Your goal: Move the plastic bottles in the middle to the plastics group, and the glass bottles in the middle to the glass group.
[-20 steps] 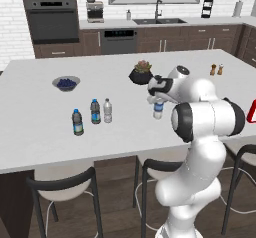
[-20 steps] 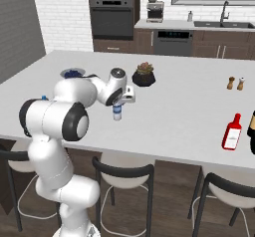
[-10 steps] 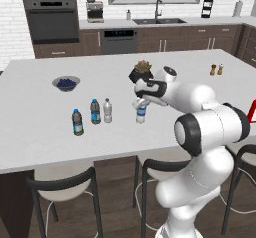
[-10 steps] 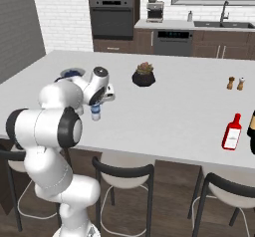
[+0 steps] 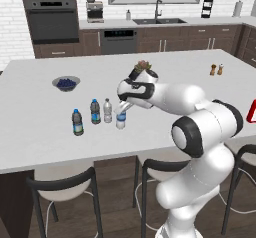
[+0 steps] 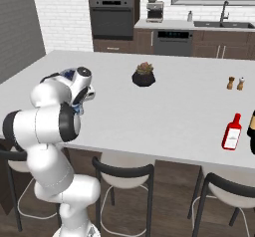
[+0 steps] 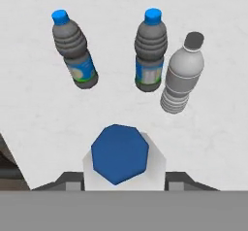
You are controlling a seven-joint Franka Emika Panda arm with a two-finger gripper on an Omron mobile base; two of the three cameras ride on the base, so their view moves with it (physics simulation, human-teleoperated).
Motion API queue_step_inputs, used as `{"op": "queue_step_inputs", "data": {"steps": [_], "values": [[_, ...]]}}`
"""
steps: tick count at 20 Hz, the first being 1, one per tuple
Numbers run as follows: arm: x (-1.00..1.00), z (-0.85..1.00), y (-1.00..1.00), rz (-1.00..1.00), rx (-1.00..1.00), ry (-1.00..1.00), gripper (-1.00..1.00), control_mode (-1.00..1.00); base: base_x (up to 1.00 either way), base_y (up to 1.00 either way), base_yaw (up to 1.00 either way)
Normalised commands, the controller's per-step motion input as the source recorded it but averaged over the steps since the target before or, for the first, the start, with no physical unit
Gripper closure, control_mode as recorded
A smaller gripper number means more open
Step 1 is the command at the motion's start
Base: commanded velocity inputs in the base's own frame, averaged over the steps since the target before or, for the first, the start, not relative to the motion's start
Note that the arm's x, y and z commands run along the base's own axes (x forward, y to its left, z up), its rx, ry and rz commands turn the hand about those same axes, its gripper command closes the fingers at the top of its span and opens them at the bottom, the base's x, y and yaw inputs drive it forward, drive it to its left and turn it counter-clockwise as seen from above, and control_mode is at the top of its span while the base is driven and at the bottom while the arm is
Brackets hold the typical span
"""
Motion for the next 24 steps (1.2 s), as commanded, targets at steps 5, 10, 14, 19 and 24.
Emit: {"op": "queue_step_inputs", "data": {"steps": [5,10,14,19,24], "values": [[-0.01,0.00,0.68,0.16,0.00,0.01,1.00,-1.00,0.00,0.00,0.00],[0.04,-0.01,0.30,0.07,0.00,0.00,1.00,-1.00,0.00,0.00,0.00],[0.15,-0.13,0.11,0.00,0.00,0.00,1.00,-1.00,0.00,0.00,0.00],[0.24,-0.34,0.12,0.00,0.00,0.00,1.00,-1.00,0.00,0.00,0.00],[0.13,-0.31,0.04,0.00,0.00,0.00,1.00,-1.00,0.00,0.00,0.00]]}}
